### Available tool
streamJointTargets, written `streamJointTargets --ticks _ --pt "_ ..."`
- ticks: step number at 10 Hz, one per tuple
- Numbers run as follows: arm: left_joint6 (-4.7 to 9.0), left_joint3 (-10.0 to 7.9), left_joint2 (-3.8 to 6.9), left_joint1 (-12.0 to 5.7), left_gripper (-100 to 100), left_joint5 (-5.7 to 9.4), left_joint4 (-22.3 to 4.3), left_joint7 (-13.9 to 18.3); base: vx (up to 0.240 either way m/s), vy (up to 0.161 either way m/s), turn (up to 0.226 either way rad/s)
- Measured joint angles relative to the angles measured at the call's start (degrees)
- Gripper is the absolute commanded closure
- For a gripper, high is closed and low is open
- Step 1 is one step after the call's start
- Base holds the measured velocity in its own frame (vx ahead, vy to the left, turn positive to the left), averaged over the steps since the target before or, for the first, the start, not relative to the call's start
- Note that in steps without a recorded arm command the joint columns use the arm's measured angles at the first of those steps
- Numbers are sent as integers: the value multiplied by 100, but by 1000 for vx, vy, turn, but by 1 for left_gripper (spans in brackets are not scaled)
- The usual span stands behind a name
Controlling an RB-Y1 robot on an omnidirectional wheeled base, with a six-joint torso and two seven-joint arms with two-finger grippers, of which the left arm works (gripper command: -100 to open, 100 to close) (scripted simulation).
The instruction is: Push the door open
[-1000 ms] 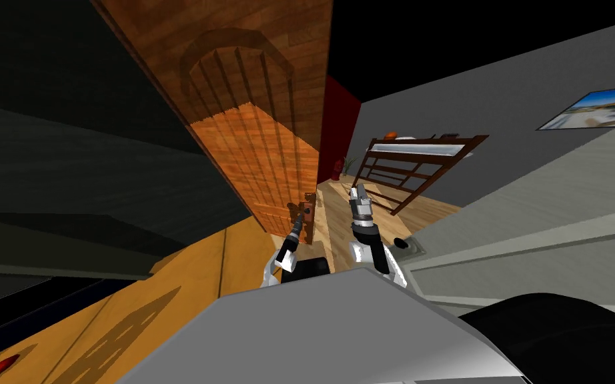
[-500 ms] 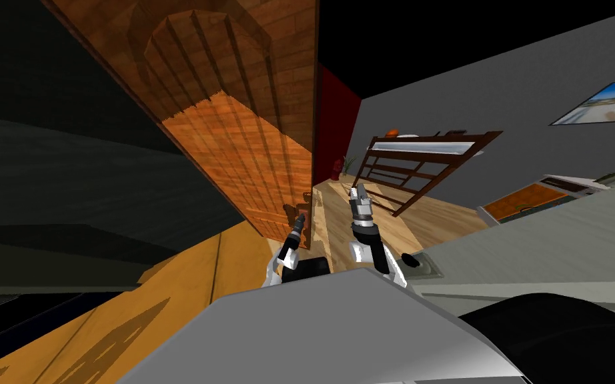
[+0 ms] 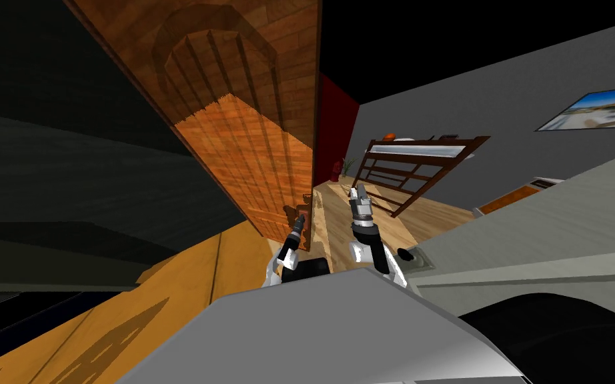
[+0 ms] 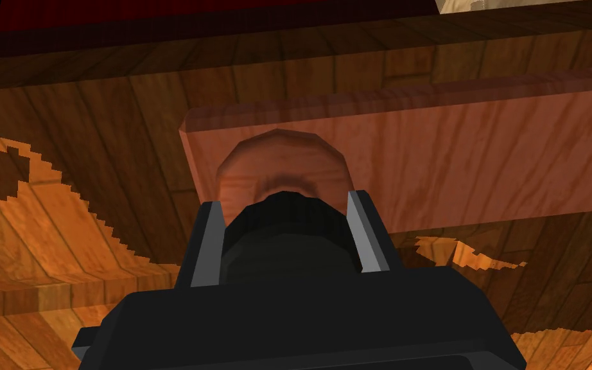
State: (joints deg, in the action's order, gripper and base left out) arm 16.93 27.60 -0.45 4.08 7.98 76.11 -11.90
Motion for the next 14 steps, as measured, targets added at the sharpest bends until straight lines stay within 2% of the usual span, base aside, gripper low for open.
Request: streamJointTargets --ticks 3,5,8,9,14 --pt "-3 241 122 184 100 59 105 -119 170 -35 190" --pt "-3 411 164 320 100 100 235 -232 197 -70 239" --pt "48 543 259 497 100 216 385 -386 205 -80 277" --pt "41 615 277 597 -100 249 475 -446 74 27 16" --pt "101 521 461 192 -100 533 92 -525 -73 118 -36"
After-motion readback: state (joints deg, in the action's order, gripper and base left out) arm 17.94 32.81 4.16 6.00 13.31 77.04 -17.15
